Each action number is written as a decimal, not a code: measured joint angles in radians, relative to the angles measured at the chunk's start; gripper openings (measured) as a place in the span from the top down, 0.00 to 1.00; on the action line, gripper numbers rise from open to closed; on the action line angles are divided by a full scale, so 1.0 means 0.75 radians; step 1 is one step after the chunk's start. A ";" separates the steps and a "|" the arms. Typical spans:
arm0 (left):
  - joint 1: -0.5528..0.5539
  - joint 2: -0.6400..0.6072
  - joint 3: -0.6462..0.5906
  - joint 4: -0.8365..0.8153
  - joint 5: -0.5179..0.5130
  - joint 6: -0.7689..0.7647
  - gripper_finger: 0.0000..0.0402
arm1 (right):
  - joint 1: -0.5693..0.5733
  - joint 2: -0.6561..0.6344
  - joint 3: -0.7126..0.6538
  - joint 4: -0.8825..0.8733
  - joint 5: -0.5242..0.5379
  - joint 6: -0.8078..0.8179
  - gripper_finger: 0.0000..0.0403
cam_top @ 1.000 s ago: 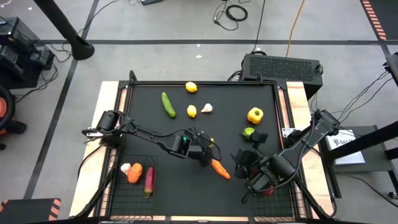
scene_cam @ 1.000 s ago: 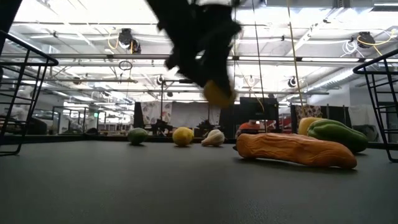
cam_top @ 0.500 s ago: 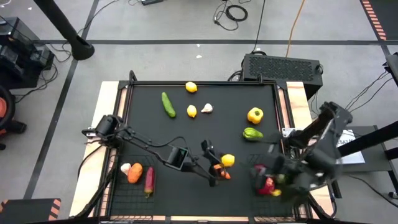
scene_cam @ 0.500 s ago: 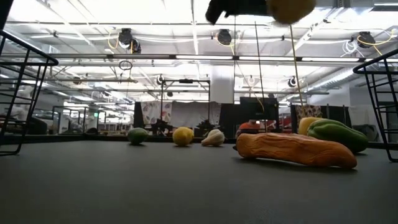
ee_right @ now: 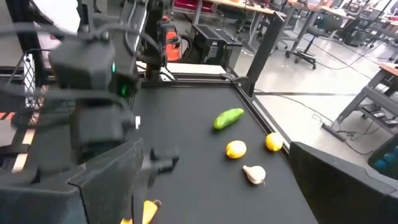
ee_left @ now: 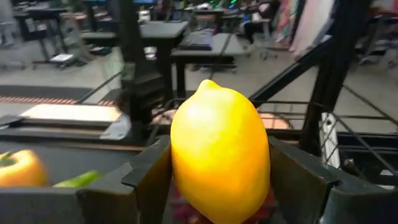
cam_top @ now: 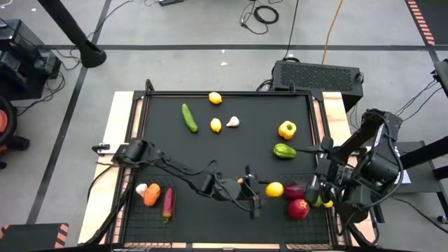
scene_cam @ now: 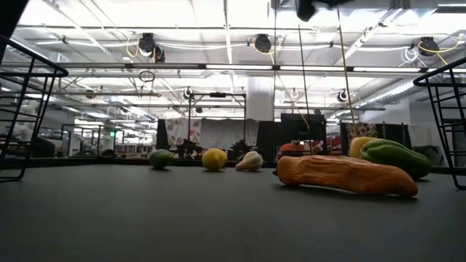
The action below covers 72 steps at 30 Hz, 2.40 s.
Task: Sort produce into baskets
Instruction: Put the bottom lemon into the bottom right basket
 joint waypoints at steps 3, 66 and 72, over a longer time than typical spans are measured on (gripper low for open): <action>0.017 0.103 0.107 0.005 0.053 0.009 0.41 | 0.008 0.001 0.000 0.009 0.007 -0.001 0.03; 0.062 -0.407 -0.099 -2.094 -0.681 -0.663 0.37 | -0.682 0.286 -0.011 -0.010 -0.179 -0.334 0.03; -0.025 -0.513 -0.354 -1.714 -0.362 -0.477 0.37 | -1.031 0.289 -0.036 0.424 -0.525 -0.929 0.03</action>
